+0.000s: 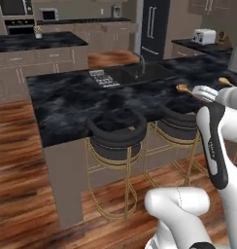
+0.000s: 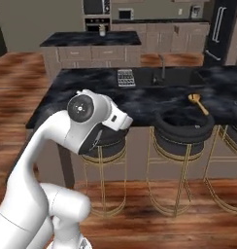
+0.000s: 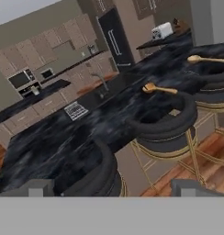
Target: Pick up the metallic utensils from the counter and place them in the open drawer. Make sure not to pick up any wooden utensils.
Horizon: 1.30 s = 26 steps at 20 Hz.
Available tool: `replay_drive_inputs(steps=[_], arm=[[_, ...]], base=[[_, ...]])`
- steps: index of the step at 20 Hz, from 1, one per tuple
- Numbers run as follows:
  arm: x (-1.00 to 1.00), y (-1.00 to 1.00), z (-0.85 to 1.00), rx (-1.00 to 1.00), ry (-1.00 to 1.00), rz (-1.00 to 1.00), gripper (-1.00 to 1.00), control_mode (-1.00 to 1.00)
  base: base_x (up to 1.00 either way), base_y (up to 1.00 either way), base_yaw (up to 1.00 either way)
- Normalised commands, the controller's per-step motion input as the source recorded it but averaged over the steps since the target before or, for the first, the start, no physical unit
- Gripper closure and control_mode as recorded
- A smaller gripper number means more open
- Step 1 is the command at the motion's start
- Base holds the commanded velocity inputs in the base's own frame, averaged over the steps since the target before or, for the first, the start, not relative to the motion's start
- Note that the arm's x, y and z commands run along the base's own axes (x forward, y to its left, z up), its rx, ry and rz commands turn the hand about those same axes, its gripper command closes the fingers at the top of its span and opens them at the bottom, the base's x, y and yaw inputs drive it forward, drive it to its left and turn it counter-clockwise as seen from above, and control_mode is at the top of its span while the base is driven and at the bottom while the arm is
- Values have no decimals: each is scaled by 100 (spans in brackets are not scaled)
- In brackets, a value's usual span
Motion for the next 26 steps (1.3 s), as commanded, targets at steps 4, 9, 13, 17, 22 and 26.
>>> replay_drive_inputs(steps=[4,9,13,17,22,26], arm=[[0,0,0,0,0,0,-100,100],[0,0,0,0,0,0,-100,100],[0,0,0,0,0,0,-100,100],[0,0,0,0,0,0,-100,100],[0,0,0,0,0,0,-100,100],[0,0,0,0,0,0,-100,100]], base=[[-44,-66,69],[-15,-68,60],[0,-100,25],[-24,-100,9],[-26,-100,0],[-2,-100,2]])
